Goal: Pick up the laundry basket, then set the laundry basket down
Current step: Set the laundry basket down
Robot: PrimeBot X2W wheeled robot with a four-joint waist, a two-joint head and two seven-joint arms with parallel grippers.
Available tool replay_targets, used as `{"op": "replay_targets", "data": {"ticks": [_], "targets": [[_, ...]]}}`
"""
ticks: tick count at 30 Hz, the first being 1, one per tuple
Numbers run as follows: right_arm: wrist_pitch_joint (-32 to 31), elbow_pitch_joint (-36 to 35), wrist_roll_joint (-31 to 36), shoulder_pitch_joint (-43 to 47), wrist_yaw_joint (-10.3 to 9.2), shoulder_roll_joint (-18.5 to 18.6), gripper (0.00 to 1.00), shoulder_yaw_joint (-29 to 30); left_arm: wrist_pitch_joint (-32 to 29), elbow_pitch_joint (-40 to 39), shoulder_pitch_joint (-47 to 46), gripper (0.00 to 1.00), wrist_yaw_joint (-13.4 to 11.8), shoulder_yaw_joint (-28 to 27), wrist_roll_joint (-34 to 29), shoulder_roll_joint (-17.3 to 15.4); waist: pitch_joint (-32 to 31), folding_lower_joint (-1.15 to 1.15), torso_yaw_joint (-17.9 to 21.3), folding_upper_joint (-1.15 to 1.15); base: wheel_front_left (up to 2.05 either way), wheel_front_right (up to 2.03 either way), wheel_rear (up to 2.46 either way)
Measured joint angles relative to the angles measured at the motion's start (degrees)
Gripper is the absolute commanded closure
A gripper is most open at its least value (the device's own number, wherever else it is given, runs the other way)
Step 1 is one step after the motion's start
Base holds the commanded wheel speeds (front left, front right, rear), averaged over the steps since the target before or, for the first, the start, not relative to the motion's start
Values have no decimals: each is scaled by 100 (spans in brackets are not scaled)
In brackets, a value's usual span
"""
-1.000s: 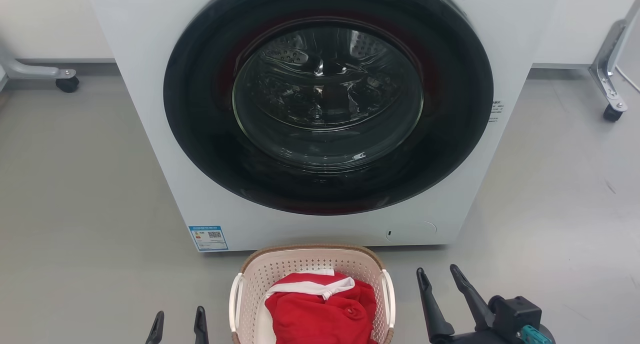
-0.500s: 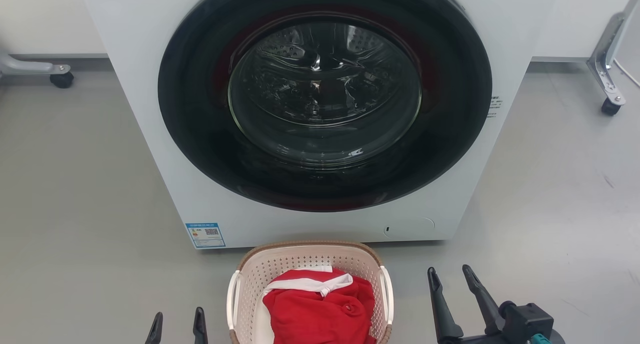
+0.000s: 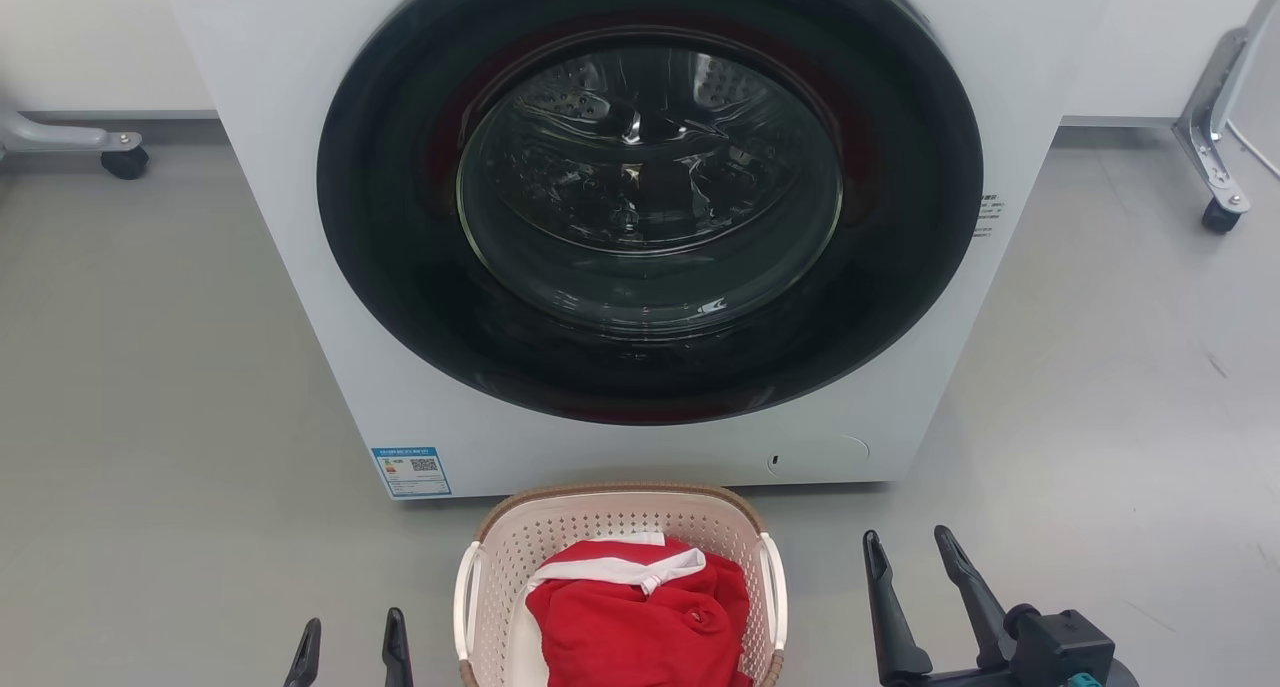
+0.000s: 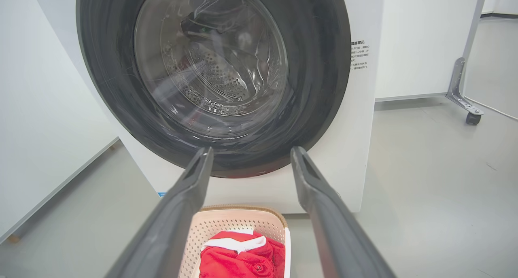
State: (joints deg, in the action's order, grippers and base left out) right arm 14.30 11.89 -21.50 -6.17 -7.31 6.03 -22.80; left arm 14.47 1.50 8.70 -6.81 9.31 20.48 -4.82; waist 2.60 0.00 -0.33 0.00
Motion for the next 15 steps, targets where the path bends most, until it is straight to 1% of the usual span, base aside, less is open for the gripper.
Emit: {"op": "replay_targets", "data": {"ticks": [15], "targets": [[0, -41, 153, 105, 0, -86, 0, 175, 0, -4, -1, 0, 27, -3, -64, 38, 7, 0, -11, 0, 0, 0, 0]]}}
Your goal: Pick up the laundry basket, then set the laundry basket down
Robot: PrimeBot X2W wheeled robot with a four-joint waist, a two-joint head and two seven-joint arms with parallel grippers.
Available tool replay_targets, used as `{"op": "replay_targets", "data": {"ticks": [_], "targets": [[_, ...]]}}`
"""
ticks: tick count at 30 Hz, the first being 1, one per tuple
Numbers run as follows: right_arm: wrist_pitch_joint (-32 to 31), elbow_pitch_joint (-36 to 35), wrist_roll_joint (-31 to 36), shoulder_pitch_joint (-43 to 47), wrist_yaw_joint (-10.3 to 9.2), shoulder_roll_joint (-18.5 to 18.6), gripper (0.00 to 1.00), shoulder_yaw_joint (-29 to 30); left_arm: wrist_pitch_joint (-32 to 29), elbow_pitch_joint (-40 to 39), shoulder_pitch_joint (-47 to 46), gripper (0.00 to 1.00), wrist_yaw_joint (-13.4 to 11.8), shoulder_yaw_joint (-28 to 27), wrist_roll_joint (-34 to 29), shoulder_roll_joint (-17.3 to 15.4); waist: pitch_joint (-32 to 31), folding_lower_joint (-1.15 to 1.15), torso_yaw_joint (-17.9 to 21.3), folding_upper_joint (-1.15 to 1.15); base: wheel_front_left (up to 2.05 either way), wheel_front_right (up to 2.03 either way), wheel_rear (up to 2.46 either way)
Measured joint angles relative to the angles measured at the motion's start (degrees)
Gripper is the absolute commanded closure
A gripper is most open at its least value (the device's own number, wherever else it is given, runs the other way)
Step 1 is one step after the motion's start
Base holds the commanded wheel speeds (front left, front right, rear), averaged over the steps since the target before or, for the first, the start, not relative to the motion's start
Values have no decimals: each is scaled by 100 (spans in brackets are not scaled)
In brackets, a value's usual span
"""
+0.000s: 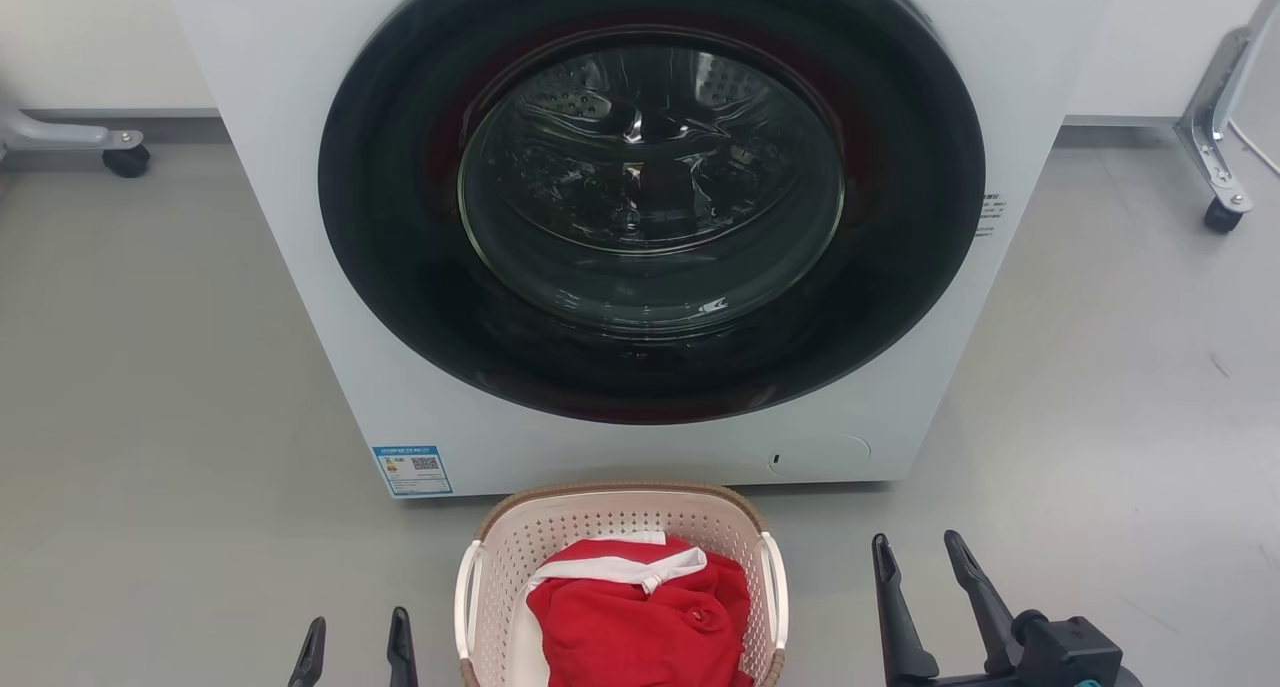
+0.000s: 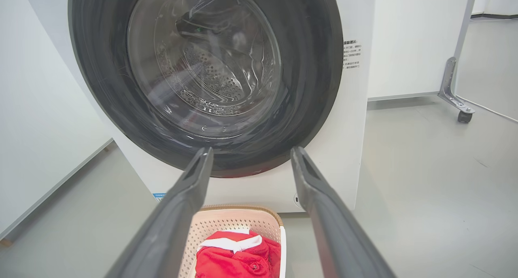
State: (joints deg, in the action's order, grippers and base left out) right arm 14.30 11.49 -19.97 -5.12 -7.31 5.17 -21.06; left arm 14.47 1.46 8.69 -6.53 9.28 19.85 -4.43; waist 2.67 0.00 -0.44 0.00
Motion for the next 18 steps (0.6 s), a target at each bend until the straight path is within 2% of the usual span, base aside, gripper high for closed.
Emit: {"op": "replay_targets", "data": {"ticks": [4, 5, 13, 18], "targets": [[0, -10, 54, 1, 0, -24, 0, 33, 0, -4, 0, 0, 23, 9, -37, 1, 7, 0, -2, 0, 0, 0, 0], [0, -13, 79, 1, 0, -29, 100, 42, 0, -8, 0, 100, 55, 11, -44, 1, 9, 0, -3, 0, 0, 0, 0], [-19, 325, 54, 203, 23, -44, 100, 48, -25, 347, 9, 100, 55, 33, 51, 44, 11, 0, -3, 0, 0, 0, 0], [-120, 330, -257, 205, 77, -51, 100, 194, -119, 389, 3, 100, 109, -27, 276, 46, -5, 0, 0, 0, 0, 0, 0]]}}
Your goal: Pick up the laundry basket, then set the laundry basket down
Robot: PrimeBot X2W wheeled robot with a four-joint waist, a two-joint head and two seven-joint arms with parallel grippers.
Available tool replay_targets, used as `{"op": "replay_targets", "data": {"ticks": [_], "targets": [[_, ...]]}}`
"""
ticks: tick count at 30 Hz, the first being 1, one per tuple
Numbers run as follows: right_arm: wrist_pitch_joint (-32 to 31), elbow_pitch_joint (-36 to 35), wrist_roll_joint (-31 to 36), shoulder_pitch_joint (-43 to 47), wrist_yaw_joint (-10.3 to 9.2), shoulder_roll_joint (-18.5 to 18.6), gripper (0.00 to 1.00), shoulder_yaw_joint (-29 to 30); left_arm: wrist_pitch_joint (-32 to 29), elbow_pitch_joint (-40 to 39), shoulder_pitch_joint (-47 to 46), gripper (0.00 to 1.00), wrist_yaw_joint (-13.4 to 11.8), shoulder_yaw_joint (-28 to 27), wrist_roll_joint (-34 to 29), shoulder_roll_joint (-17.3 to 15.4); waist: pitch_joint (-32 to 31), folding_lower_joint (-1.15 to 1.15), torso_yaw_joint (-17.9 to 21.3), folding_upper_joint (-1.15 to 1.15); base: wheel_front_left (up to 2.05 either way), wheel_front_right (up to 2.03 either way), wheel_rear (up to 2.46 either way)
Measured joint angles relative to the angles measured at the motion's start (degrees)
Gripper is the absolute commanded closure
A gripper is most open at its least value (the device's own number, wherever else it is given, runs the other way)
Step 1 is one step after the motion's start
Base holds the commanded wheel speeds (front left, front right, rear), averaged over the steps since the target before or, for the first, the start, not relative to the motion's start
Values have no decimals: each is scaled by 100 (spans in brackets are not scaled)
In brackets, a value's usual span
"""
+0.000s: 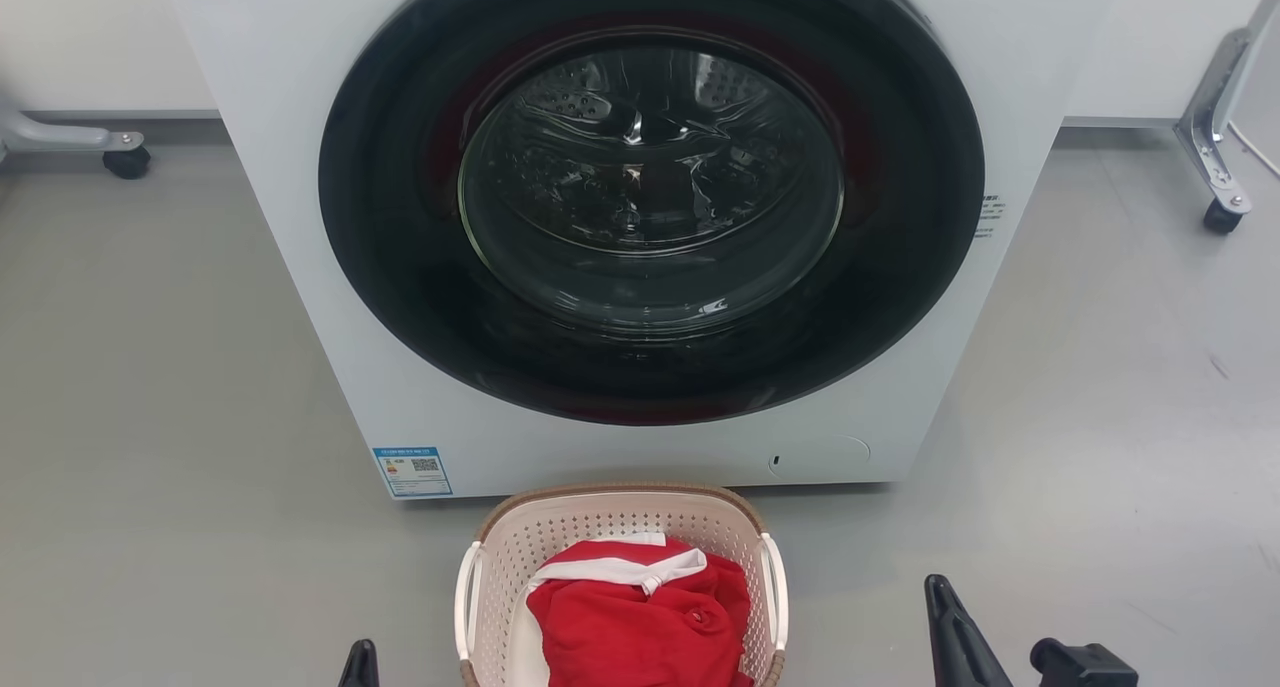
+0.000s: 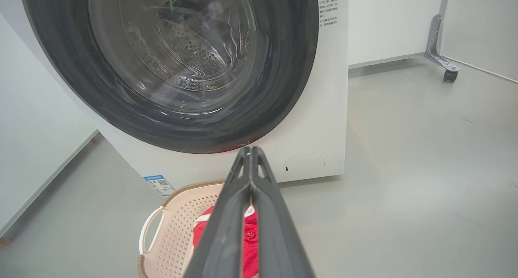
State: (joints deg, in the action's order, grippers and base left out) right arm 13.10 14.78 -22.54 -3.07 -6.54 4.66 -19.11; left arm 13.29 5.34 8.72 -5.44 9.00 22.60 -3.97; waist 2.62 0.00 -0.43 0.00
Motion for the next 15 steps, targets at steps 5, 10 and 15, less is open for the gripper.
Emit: {"op": "replay_targets", "data": {"ticks": [5, 10, 15], "targets": [[-107, 7, -415, 0, 60, -12, 100, 143, -119, 52, -15, 100, 92, -93, 439, 2, -14, 0, 3, 0, 0, 0, 0], [-254, 18, -861, -2, 160, -21, 100, 321, -268, 127, -60, 100, 149, -176, 928, 14, -31, 0, 6, 0, 0, 0, 0], [-368, 25, -1241, -3, 235, -33, 100, 471, -371, 176, -156, 100, 202, -274, 1295, 29, -45, 0, 8, 0, 0, 0, 0]]}}
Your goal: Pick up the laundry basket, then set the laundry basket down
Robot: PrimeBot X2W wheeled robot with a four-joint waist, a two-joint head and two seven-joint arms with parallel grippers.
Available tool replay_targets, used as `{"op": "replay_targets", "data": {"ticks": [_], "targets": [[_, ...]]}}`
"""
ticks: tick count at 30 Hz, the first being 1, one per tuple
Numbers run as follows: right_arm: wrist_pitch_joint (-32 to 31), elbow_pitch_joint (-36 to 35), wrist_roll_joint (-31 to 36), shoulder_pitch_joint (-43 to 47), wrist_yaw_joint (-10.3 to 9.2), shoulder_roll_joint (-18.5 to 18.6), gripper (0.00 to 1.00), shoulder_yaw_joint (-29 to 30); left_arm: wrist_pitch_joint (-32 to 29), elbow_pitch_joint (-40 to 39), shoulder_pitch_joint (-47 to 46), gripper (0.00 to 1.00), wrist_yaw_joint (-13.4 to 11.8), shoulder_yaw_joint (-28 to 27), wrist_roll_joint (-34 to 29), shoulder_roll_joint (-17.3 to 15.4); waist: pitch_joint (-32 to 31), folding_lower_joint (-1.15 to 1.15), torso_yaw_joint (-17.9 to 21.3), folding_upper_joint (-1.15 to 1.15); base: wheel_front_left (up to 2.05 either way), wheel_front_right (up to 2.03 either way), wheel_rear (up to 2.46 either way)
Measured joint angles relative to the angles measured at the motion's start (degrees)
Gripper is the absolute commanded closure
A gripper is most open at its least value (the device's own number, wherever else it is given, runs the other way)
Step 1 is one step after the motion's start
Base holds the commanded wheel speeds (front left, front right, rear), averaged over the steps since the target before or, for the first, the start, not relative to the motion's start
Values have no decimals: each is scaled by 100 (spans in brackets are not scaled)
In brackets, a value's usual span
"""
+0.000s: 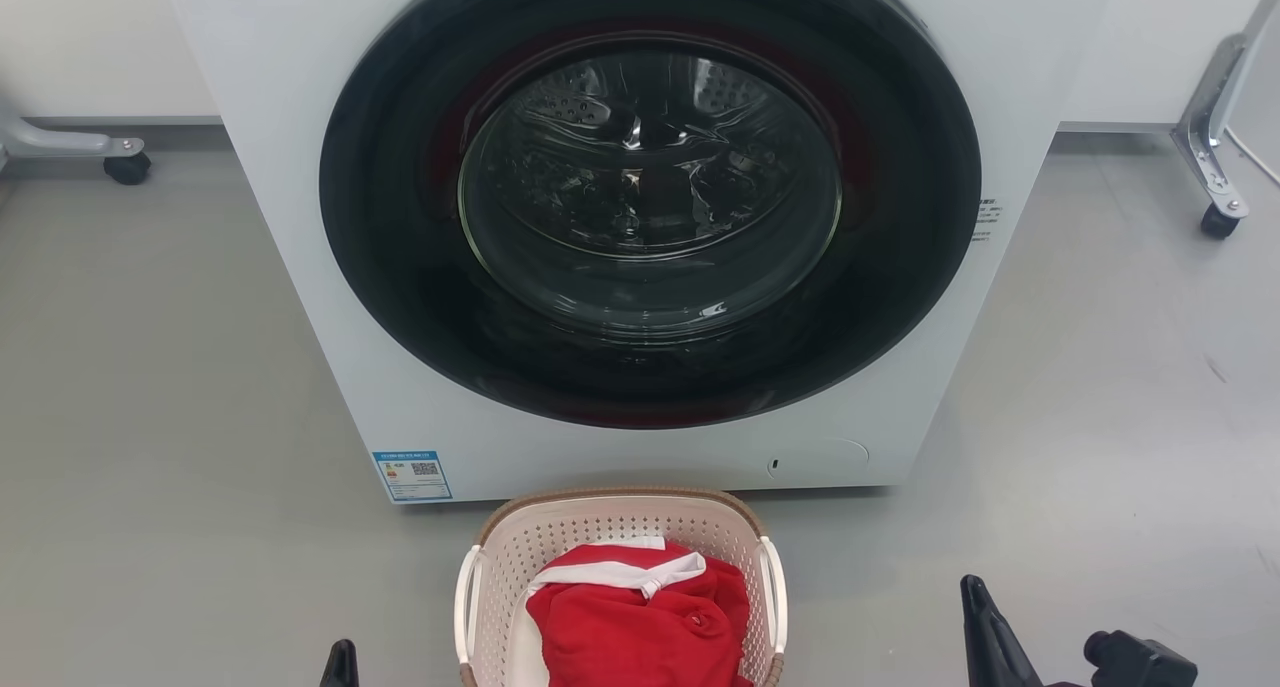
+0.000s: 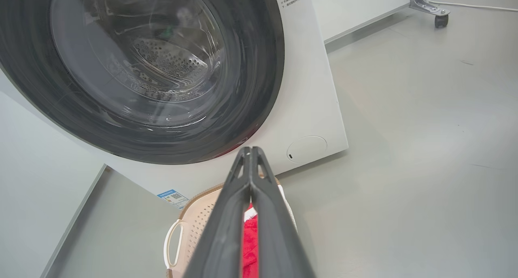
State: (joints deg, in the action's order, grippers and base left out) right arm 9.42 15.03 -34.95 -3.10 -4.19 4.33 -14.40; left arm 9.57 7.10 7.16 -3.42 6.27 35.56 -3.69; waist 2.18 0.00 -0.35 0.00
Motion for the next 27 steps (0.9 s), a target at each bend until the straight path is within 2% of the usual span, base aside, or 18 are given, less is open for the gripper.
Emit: {"op": "replay_targets", "data": {"ticks": [27], "targets": [[-565, 62, -1944, -70, 374, -66, 100, 756, -558, 335, -363, 100, 353, -392, 1883, 26, -71, 0, 12, 0, 0, 0, 0]]}}
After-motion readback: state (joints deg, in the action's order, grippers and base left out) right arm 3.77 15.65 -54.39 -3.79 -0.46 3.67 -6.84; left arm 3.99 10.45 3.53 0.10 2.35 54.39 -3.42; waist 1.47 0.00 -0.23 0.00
